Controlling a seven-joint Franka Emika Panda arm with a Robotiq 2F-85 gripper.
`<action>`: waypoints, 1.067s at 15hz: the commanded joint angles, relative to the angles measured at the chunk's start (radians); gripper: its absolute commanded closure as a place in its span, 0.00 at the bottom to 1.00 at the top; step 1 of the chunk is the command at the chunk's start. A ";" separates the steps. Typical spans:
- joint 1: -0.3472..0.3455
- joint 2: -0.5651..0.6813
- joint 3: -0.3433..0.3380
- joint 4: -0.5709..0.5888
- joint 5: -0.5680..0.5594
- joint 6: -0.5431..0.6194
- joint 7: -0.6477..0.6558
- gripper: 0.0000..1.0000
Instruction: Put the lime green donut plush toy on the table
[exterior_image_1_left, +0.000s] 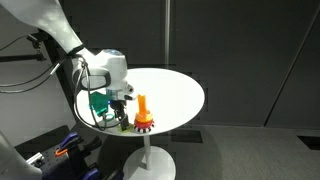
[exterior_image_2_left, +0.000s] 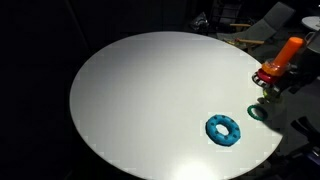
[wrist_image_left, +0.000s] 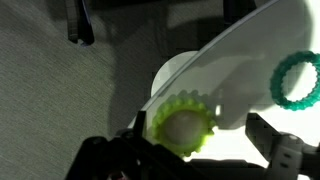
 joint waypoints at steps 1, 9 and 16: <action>-0.023 -0.051 0.000 0.026 -0.095 -0.119 0.049 0.00; -0.050 -0.187 0.001 0.115 -0.284 -0.385 0.172 0.00; -0.065 -0.303 0.004 0.221 -0.317 -0.622 0.185 0.00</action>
